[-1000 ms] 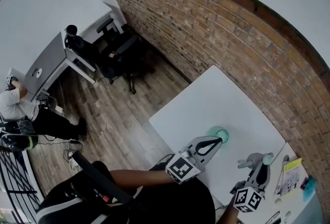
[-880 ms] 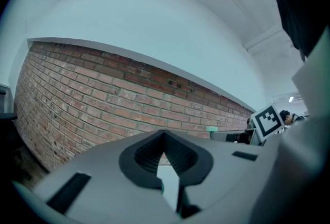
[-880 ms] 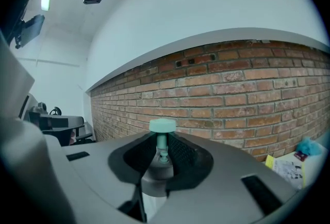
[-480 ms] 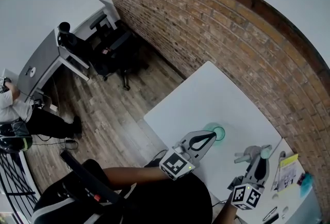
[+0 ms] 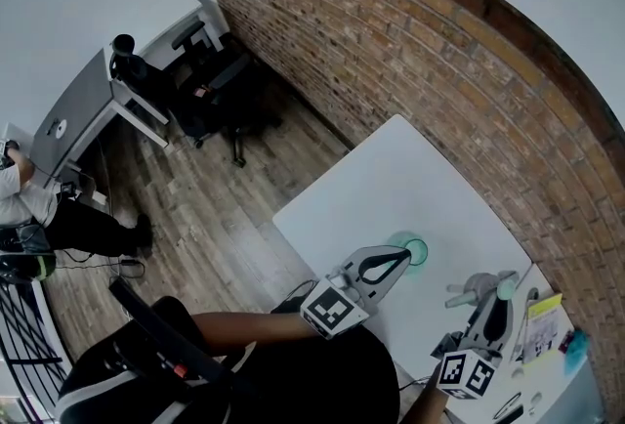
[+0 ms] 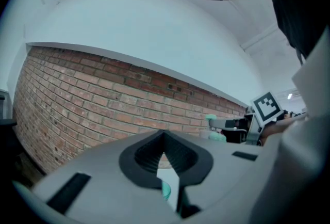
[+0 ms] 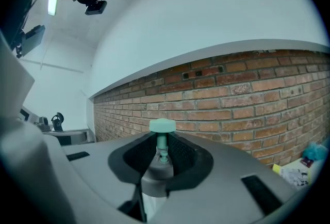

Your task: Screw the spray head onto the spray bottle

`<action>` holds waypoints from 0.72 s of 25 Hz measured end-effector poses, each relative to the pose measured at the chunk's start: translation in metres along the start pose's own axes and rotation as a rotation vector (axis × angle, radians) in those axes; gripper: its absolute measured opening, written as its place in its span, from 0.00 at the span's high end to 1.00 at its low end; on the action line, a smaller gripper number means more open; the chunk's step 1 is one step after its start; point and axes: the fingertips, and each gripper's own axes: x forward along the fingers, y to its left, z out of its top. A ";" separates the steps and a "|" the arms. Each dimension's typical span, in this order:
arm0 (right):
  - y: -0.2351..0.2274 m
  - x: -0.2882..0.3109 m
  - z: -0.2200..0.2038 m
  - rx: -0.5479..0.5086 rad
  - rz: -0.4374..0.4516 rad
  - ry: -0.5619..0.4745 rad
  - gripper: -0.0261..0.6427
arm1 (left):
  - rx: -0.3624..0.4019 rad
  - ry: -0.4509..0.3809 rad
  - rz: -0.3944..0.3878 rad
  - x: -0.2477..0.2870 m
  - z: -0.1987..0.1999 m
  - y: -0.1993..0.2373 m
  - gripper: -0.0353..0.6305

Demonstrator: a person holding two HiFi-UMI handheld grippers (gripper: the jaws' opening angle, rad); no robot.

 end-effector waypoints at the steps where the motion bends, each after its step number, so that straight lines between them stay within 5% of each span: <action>1: 0.001 -0.001 0.001 0.002 0.002 0.002 0.85 | 0.001 0.001 0.000 -0.001 0.000 0.000 0.95; 18: 0.017 -0.009 0.032 -0.005 0.014 -0.060 0.85 | -0.002 0.000 0.011 -0.014 -0.002 0.006 0.95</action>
